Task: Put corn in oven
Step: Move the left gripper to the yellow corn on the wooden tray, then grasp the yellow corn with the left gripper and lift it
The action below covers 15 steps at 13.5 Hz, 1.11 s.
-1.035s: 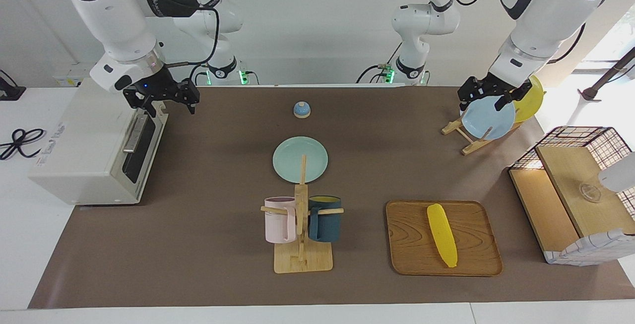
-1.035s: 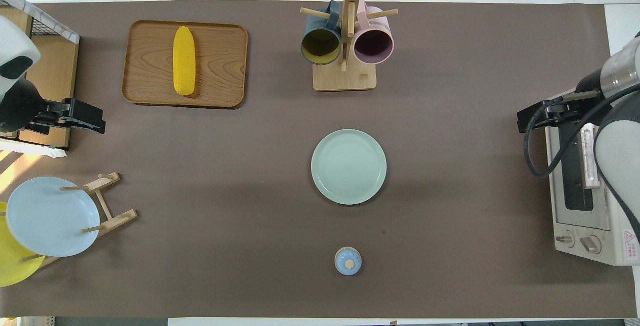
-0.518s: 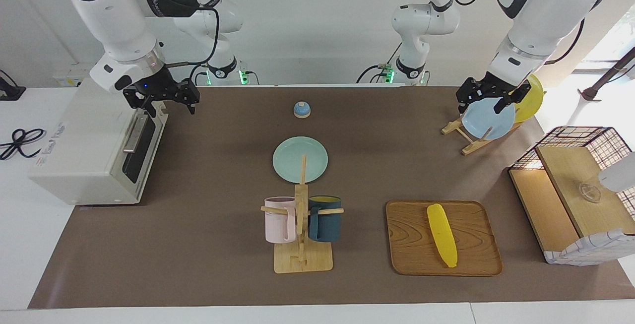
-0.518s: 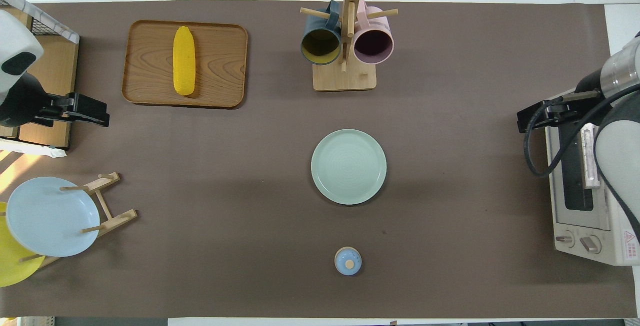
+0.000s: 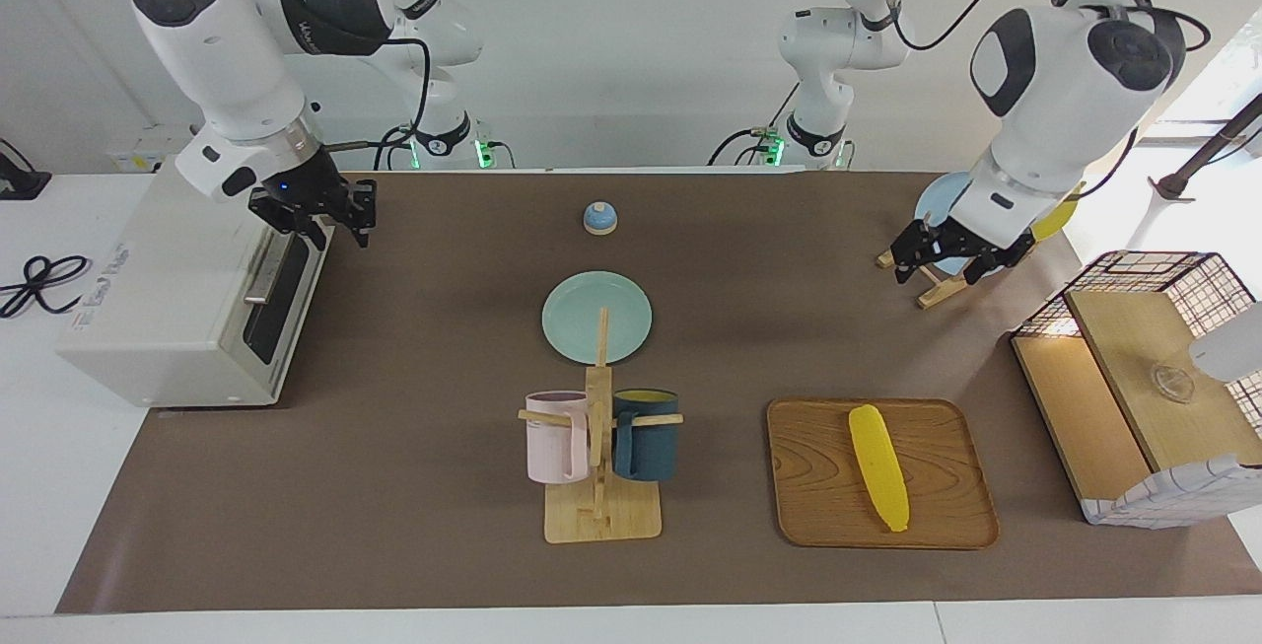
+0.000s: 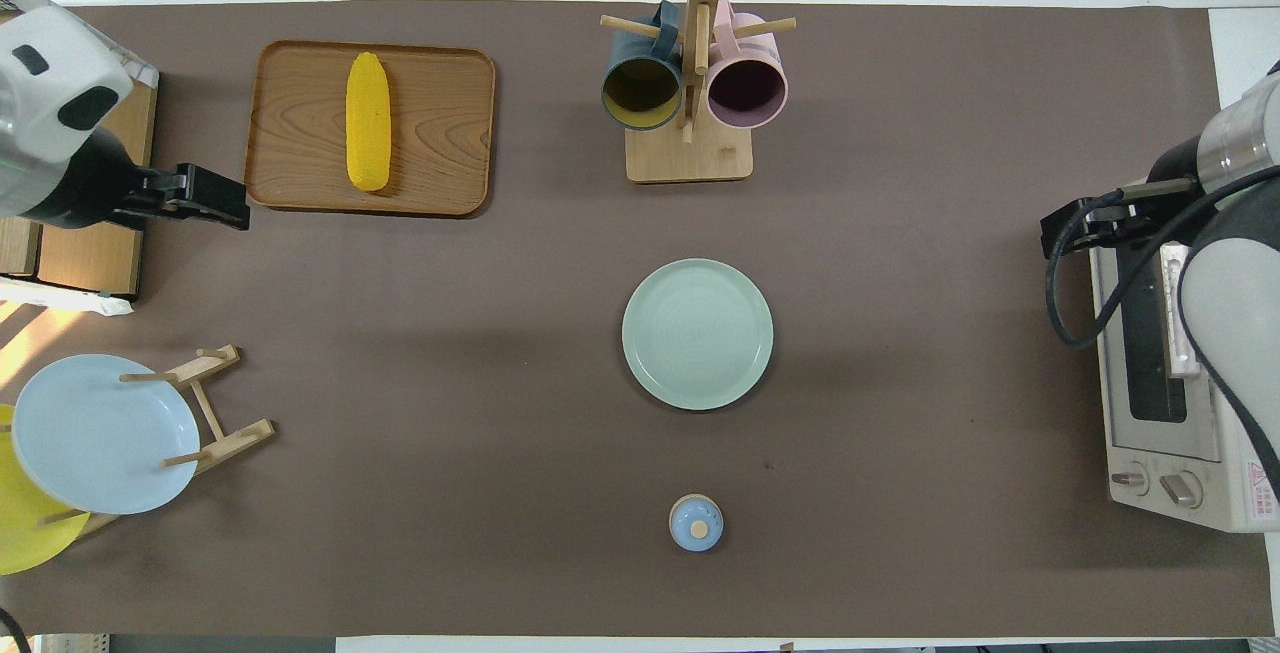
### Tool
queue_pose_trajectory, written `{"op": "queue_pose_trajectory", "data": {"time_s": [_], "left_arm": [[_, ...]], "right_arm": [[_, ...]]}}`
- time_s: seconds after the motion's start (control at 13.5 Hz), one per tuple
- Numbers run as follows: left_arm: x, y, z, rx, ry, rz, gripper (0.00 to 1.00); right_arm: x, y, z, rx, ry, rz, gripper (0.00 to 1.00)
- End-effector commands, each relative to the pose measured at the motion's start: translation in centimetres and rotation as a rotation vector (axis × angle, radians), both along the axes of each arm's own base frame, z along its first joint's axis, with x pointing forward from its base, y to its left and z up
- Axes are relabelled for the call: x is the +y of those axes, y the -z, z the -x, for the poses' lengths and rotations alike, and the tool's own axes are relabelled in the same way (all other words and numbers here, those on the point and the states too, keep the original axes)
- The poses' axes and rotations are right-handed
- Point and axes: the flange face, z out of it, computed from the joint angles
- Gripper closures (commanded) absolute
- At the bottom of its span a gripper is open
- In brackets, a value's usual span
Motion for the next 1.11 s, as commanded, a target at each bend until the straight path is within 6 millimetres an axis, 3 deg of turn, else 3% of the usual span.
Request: {"op": "queue_pose_trajectory", "data": {"time_s": [0.0, 0.22, 0.37, 0.59, 0.81, 0.96, 1.04], "left_arm": [[-2.1, 4.6, -5.9, 0.005, 0.014, 0.010, 0.00], [-2.6, 10.9, -9.9, -0.004, 0.064, 0.007, 0.00], [-3.5, 14.6, -11.4, -0.038, 0.084, 0.003, 0.00], [-2.6, 16.2, -12.4, -0.079, 0.079, -0.006, 0.00], [-3.1, 19.2, -12.8, -0.095, 0.087, -0.008, 0.00], [-3.5, 21.2, -12.9, -0.081, 0.093, -0.009, 0.00], [-3.6, 21.3, -12.8, -0.074, 0.097, -0.008, 0.00]], "right_arm": [[-0.8, 0.8, 1.0, -0.031, 0.007, -0.001, 1.00], [-3.7, 3.5, 0.6, -0.057, 0.059, 0.029, 1.00], [-5.0, 5.7, 0.4, -0.069, 0.081, 0.085, 1.00], [-6.5, 6.4, 0.6, -0.045, 0.065, 0.165, 1.00], [-9.3, 7.4, 1.2, -0.031, 0.106, 0.165, 1.00], [-9.9, 8.3, 1.5, -0.017, 0.111, 0.164, 1.00], [-10.1, 8.8, 1.6, -0.012, 0.090, 0.177, 1.00]]}}
